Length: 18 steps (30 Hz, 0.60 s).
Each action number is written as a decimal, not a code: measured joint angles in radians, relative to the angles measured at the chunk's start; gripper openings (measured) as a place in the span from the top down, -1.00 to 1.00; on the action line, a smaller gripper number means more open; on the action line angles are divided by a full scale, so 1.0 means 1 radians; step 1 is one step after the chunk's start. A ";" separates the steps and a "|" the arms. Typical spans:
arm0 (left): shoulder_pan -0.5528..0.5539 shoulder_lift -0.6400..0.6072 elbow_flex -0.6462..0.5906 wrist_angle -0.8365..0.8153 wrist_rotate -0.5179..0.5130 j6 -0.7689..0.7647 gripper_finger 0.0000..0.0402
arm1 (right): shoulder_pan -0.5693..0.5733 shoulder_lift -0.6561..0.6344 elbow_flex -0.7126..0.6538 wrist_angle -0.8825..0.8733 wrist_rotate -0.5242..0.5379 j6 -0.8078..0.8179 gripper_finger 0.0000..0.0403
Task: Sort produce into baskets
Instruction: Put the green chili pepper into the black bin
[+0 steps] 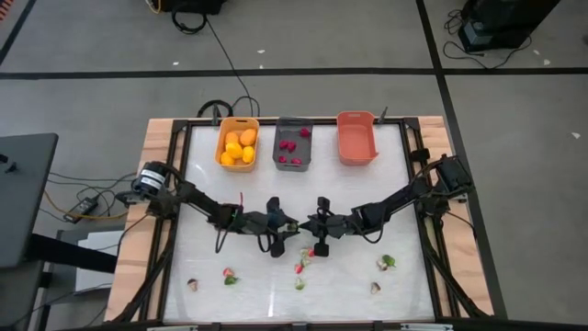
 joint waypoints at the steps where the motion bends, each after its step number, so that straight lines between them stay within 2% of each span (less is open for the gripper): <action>1: 0.001 0.000 0.000 0.000 0.000 -0.003 0.23 | 0.000 0.000 0.000 0.000 0.002 0.000 0.90; 6: 0.009 -0.005 0.000 -0.036 0.001 -0.039 0.56 | 0.000 0.000 0.000 0.000 0.016 -0.011 0.86; 9: 0.027 -0.012 0.001 -0.077 0.007 -0.059 0.68 | 0.000 0.000 0.000 -0.005 0.002 -0.014 0.86; 12: 0.054 -0.034 -0.001 -0.126 0.008 -0.061 0.69 | 0.000 0.000 0.000 -0.040 -0.128 -0.030 0.83; 14: 0.088 -0.068 0.000 -0.162 0.004 -0.060 0.65 | 0.005 -0.001 0.000 -0.091 -0.178 0.042 0.81; 18: 0.178 -0.178 0.000 -0.258 0.033 -0.047 0.57 | 0.000 -0.001 0.002 -0.209 -0.175 0.266 0.79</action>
